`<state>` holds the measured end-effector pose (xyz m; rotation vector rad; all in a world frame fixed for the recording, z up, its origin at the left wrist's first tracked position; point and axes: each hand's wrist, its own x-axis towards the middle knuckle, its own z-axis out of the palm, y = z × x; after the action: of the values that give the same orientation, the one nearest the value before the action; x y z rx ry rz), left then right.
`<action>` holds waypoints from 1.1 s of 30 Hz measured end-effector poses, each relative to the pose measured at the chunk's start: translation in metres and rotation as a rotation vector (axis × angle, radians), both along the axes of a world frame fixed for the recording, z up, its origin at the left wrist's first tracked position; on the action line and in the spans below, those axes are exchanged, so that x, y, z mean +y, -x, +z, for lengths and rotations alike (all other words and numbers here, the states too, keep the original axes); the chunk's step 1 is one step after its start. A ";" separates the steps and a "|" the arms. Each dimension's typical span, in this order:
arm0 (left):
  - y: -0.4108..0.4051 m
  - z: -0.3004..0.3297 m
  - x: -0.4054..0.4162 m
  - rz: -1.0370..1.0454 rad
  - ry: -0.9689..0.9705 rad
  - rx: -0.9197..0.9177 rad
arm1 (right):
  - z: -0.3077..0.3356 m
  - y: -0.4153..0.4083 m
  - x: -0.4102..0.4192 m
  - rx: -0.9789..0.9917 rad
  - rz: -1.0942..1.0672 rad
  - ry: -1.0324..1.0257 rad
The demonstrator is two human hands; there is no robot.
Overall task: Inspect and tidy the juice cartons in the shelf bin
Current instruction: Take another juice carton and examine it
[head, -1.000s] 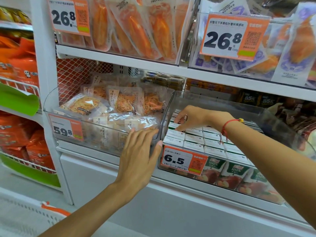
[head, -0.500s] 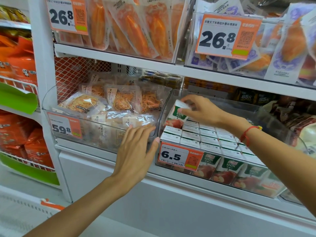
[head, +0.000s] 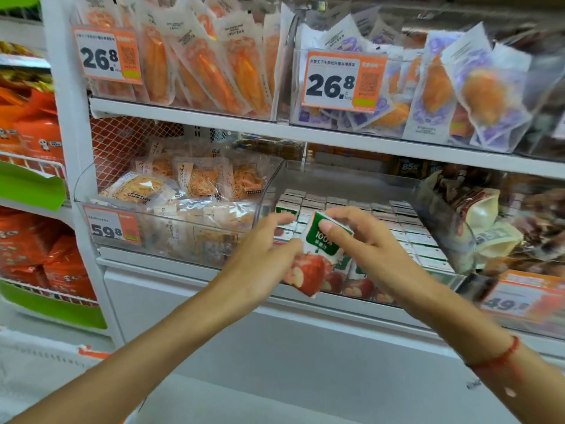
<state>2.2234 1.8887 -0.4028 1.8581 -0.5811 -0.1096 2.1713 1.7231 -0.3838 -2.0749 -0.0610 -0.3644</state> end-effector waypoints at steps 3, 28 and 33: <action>0.016 -0.004 0.000 -0.188 -0.053 0.094 | -0.011 0.012 0.004 0.073 0.021 -0.215; 0.012 -0.047 0.009 -0.094 0.240 0.402 | -0.057 0.012 -0.009 0.323 0.071 -0.247; 0.009 -0.048 0.007 -0.021 0.307 0.403 | -0.058 0.014 -0.006 0.380 0.181 -0.177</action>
<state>2.2146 1.8956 -0.4510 1.4781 -0.3154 -0.3785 2.1575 1.7172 -0.4417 -1.9117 0.0116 0.1336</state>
